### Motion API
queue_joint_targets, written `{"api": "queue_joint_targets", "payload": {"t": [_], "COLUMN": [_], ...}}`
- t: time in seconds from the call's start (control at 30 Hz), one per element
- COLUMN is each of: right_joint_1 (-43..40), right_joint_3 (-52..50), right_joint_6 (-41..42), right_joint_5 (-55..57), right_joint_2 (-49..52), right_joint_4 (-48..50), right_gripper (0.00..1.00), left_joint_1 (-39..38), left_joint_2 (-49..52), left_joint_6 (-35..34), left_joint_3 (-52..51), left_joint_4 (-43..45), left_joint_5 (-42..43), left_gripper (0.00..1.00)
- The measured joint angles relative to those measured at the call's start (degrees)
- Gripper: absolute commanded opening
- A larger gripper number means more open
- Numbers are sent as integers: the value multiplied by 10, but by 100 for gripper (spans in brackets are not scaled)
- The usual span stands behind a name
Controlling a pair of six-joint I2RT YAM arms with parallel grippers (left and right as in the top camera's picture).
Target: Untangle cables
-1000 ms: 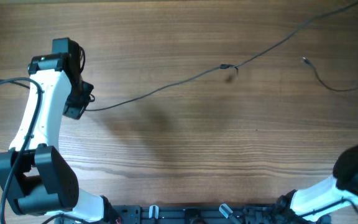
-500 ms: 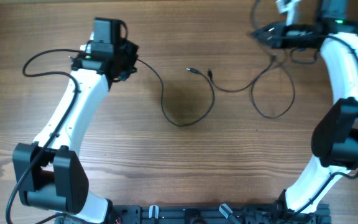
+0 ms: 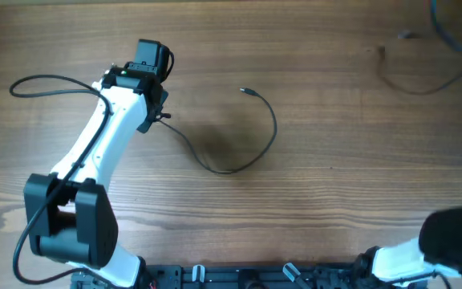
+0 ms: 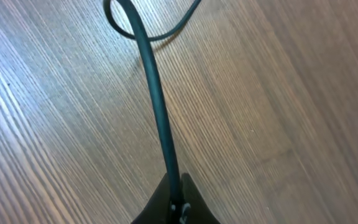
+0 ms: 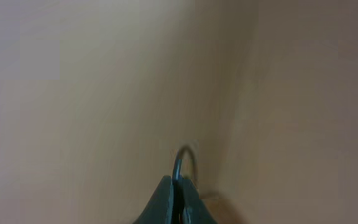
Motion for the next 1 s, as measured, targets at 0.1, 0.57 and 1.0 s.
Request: {"api": "queue_joint_targets", "payload": {"t": [0.1, 0.57, 1.0], "right_joint_1": [-45, 36, 83], "right_joint_3": [0, -4, 0], "right_joint_6": [-34, -33, 101], "right_joint_5": [5, -334, -216], "right_joint_2": [74, 297, -4], "right_joint_4": [67, 9, -80], "right_gripper": [4, 4, 4], "left_joint_1": [-1, -1, -1], "left_joint_2": [7, 10, 11], "left_joint_6": [0, 0, 0], "left_joint_3": [0, 0, 0], "left_joint_4": [0, -11, 25], "left_joint_5": [0, 18, 18], "left_gripper": [4, 4, 4]}}
